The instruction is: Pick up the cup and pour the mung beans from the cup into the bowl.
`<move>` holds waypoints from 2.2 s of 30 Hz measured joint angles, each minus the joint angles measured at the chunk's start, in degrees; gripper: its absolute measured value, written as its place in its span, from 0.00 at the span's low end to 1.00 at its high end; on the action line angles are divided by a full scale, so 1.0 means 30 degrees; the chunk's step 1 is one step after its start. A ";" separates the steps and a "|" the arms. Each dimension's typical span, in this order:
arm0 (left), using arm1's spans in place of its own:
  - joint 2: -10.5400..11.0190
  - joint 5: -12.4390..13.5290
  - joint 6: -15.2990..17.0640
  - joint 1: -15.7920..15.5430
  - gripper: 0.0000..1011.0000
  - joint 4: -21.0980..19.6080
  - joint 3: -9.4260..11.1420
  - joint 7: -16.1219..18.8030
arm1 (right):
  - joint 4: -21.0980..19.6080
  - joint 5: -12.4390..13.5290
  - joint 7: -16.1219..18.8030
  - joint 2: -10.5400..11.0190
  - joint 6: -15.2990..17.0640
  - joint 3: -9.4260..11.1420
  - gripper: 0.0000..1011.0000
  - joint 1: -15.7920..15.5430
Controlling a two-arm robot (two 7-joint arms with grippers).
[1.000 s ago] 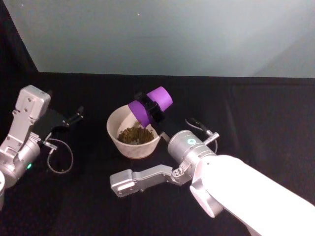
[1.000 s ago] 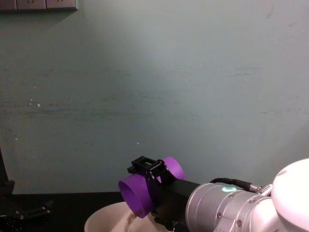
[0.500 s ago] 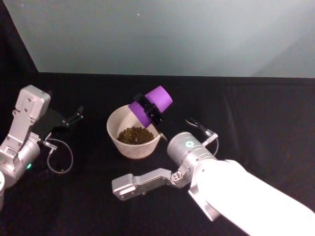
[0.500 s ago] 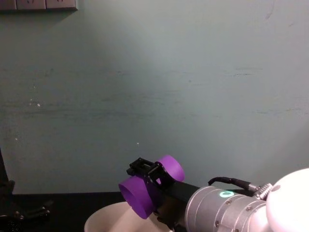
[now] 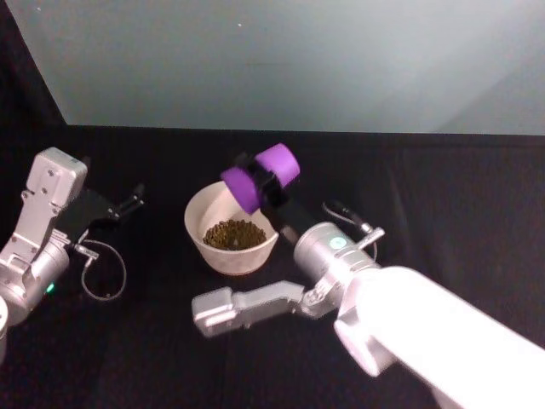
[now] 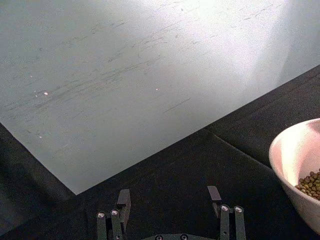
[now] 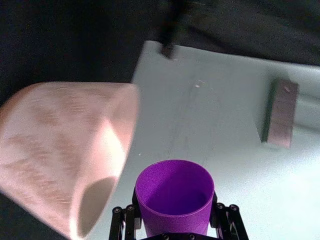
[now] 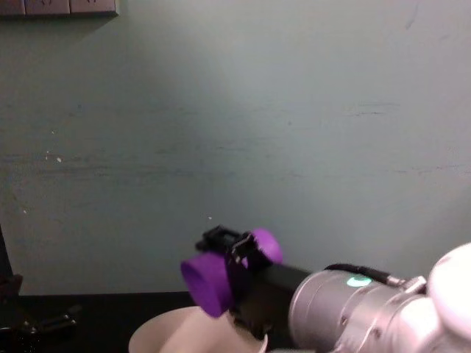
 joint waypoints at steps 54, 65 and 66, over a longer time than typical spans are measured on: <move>-0.0001 0.0000 0.0000 0.0000 0.99 0.0000 0.0001 0.0000 | 0.0245 2.7200 0.4856 -0.2255 -0.3583 1.1813 0.73 -0.2906; 0.0000 -0.0001 0.0000 0.0000 0.99 0.0000 0.0001 0.0000 | 0.0671 2.8050 0.4835 -0.2012 -0.4470 1.1614 0.73 -0.2954; 0.0000 -0.0001 0.0000 0.0000 0.99 0.0000 0.0001 0.0000 | 0.0981 2.8281 0.4878 -0.2004 -0.4802 1.1601 0.73 -0.2996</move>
